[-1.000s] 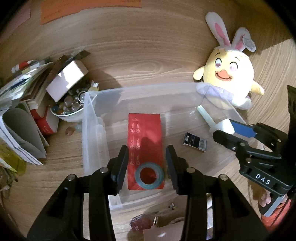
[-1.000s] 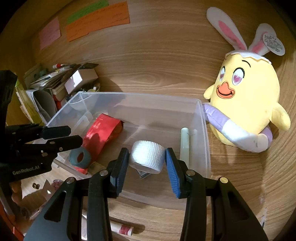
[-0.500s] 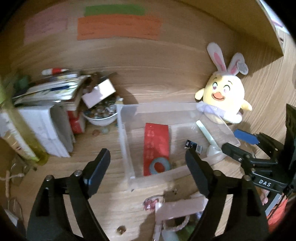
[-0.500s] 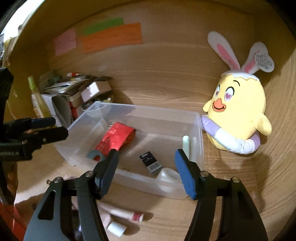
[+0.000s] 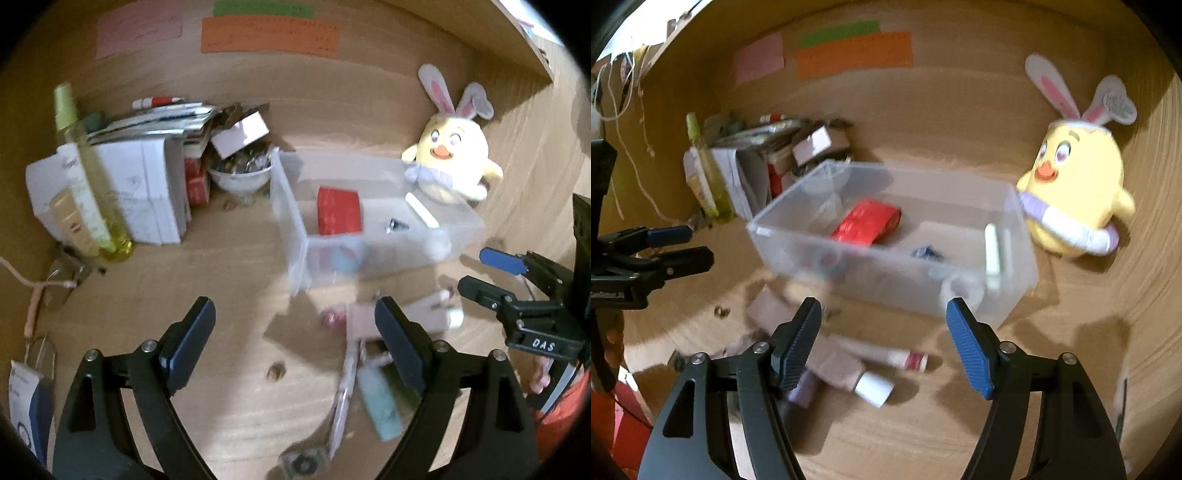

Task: Organize objects
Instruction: 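Move the left gripper to the small green box while the right approaches the pink tube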

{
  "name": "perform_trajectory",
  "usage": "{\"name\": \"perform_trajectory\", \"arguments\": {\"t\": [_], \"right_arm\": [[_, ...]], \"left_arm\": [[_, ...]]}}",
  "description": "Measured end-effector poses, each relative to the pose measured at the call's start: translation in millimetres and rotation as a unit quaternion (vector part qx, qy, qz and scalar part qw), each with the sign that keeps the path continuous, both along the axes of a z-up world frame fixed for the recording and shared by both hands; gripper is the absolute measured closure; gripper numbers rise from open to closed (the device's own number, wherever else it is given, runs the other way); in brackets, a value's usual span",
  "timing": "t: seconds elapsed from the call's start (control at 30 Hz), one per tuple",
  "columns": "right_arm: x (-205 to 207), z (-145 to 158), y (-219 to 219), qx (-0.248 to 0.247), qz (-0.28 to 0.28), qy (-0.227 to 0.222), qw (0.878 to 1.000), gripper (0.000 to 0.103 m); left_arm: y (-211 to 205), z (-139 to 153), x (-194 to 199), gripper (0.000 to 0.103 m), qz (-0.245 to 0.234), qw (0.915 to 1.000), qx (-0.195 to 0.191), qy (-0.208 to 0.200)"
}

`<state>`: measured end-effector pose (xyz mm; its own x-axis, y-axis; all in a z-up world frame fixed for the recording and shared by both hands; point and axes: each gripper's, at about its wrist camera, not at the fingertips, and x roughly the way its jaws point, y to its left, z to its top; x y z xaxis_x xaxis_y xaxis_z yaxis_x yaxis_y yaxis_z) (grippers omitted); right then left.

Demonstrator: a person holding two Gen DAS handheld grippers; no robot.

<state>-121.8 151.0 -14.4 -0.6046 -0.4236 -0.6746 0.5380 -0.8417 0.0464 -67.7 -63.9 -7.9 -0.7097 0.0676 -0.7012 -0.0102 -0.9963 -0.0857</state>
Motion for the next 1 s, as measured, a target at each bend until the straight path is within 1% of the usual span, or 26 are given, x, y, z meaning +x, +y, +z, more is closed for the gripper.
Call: {"name": "perform_trajectory", "arguments": {"t": [0.07,0.13,0.33,0.53,0.67,0.73,0.83,0.9,0.93,1.0], "right_arm": [[5.0,-7.0,0.4,0.004,0.004,-0.009,1.0,0.036],[8.7,-13.9,1.6,0.008,0.005,-0.017,1.0,0.036],[12.4,-32.9,7.2,0.023,-0.003,-0.038,0.999,0.036],[14.6,-44.9,8.8,0.045,-0.005,-0.045,0.998,0.036],[12.8,-47.0,1.0,0.064,0.001,-0.04,0.997,0.037],[10.8,-48.1,-4.2,0.073,0.006,-0.039,0.997,0.04],[7.8,-50.2,-12.4,0.083,0.014,-0.04,0.996,0.047],[6.2,-52.0,-16.7,0.086,0.021,-0.043,0.995,0.056],[5.9,-52.1,-17.9,0.083,0.023,-0.043,0.995,0.058],[5.1,-52.4,-20.4,0.081,0.027,-0.045,0.995,0.064]], "left_arm": [[-2.4,-3.6,12.4,0.014,0.001,1.0,-0.004,0.0],[-5.5,-8.4,22.4,0.014,0.002,1.0,0.001,-0.004],[-10.5,-34.6,48.8,0.014,0.006,0.999,0.022,-0.039],[-11.0,-53.5,69.8,0.014,0.008,0.9975,0.043,-0.056],[-8.6,-59.6,78.7,0.014,0.006,0.9973,0.042,-0.061],[-8.0,-61.6,81.2,0.014,0.004,0.9971,0.04,-0.064],[-7.3,-64.9,84.9,0.014,0.002,0.9969,0.038,-0.068],[-6.5,-67.3,86.8,0.014,0.001,0.9967,0.04,-0.071],[-5.9,-67.5,88.0,0.014,0.001,0.997,0.037,-0.068],[-4.8,-68.1,89.3,0.014,-0.001,0.9973,0.035,-0.065]]}}
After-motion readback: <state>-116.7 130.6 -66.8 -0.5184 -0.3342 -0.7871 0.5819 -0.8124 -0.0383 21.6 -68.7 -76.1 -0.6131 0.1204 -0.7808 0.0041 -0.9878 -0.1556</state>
